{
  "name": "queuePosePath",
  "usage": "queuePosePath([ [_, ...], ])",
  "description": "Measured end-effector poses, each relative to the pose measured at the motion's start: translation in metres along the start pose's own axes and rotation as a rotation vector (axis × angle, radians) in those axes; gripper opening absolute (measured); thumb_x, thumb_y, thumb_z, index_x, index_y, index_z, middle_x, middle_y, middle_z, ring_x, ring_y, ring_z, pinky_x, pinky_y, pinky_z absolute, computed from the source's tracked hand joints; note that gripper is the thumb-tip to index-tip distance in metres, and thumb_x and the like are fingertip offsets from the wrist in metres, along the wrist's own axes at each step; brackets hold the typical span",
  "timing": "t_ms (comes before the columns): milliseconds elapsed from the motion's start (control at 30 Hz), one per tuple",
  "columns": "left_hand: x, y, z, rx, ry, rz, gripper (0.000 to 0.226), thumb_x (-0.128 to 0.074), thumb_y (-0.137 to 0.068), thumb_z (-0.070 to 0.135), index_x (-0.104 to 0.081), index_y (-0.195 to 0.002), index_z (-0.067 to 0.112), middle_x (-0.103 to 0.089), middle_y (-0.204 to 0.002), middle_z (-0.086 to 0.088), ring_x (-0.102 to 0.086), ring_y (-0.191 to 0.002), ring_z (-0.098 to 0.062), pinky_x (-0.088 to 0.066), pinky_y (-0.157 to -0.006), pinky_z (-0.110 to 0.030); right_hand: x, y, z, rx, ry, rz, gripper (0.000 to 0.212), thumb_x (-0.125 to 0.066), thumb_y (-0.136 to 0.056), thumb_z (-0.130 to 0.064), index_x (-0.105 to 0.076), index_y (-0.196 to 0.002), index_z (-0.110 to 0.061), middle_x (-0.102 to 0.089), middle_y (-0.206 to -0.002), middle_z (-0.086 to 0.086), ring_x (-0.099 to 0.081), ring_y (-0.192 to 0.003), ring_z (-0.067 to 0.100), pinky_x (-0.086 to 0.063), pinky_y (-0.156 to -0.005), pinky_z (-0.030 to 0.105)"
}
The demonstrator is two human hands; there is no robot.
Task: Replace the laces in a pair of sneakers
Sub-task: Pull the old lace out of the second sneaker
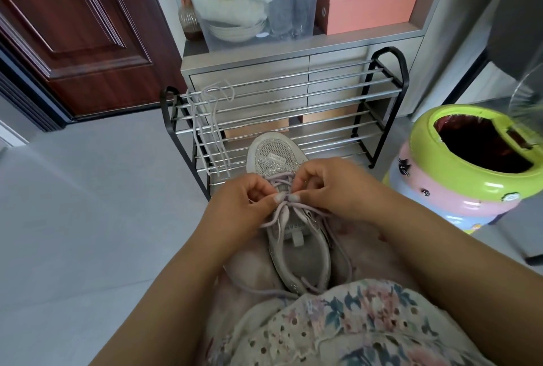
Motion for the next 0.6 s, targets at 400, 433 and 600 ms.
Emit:
queuePosePath([
  [400,-0.011,0.0,0.007,0.016,-0.118,-0.21,0.021,-0.053,-0.094,0.025,-0.056,-0.076,0.015,-0.06,-0.068,0.001,-0.053,-0.058,-0.009,-0.047,-0.058,-0.032,-0.006,-0.003,0.002,-0.102,-0.067,-0.106,0.015,-0.059,-0.084,-0.017,-0.059,-0.069,-0.013,-0.052,-0.057,-0.006,-0.043,-0.049,0.003,-0.038,-0.056,0.022],
  [433,-0.012,0.001,0.006,0.046,-0.062,-0.244,0.023,-0.051,-0.096,0.026,-0.055,-0.076,0.014,-0.059,-0.067,0.0,-0.055,-0.057,-0.008,-0.046,-0.053,-0.026,-0.008,-0.002,0.004,-0.124,-0.161,-0.125,0.013,-0.058,-0.084,-0.014,-0.06,-0.072,-0.011,-0.053,-0.058,-0.005,-0.045,-0.049,0.004,-0.039,-0.056,0.023],
  [600,-0.016,0.005,0.006,0.12,0.085,-0.343,0.032,-0.05,-0.097,0.032,-0.051,-0.07,0.014,-0.053,-0.058,0.006,-0.048,-0.043,0.002,-0.037,-0.042,-0.01,-0.011,0.0,0.012,-0.146,-0.395,-0.16,0.018,-0.057,-0.087,-0.007,-0.062,-0.07,-0.011,-0.059,-0.061,0.001,-0.05,-0.052,0.006,-0.04,-0.052,0.018],
])
Point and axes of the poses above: each hand's wrist, its own y-axis away from the middle knuckle, its own x-axis out of the back of the hand, z = x × y, the point moved 8 cm from there along -y, towards the middle knuckle
